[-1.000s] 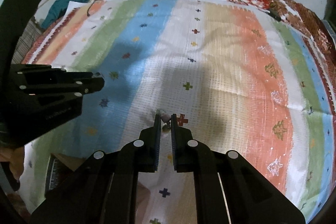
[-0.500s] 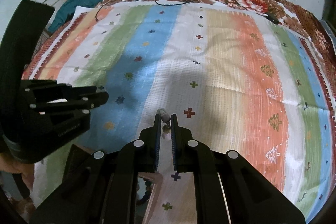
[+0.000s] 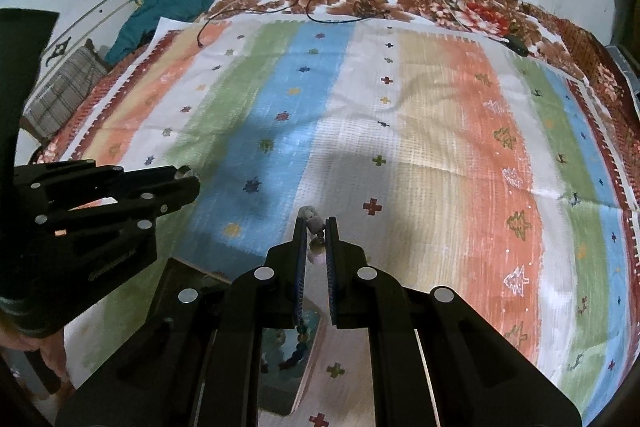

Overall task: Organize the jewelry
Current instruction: 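Carry the glass ring with the left tool while the right carries the crystal bracelet to the tin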

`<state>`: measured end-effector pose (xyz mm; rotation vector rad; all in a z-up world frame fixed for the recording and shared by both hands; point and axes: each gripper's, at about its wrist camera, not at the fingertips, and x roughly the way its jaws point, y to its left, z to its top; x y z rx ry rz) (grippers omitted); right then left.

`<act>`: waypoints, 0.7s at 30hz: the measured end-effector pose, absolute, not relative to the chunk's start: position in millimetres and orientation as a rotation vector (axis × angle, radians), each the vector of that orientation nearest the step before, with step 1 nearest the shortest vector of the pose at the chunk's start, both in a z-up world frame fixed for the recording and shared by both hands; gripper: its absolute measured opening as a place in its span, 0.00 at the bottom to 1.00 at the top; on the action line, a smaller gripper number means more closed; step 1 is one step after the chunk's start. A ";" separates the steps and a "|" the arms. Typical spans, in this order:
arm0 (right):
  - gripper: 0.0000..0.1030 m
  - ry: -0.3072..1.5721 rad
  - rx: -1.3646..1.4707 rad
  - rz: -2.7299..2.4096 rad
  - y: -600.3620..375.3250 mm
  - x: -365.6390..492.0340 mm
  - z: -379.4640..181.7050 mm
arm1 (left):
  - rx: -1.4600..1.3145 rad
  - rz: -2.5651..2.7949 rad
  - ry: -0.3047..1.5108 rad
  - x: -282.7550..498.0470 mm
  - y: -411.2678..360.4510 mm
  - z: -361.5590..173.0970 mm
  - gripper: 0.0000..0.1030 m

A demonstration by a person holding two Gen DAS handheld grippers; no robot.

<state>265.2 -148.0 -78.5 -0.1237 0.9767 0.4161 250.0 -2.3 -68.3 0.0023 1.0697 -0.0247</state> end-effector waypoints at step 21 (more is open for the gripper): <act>0.10 0.946 -0.095 0.436 -150.1 228.1 -59.1 | -0.025 -0.041 0.974 195.9 -8.2 -36.7 0.18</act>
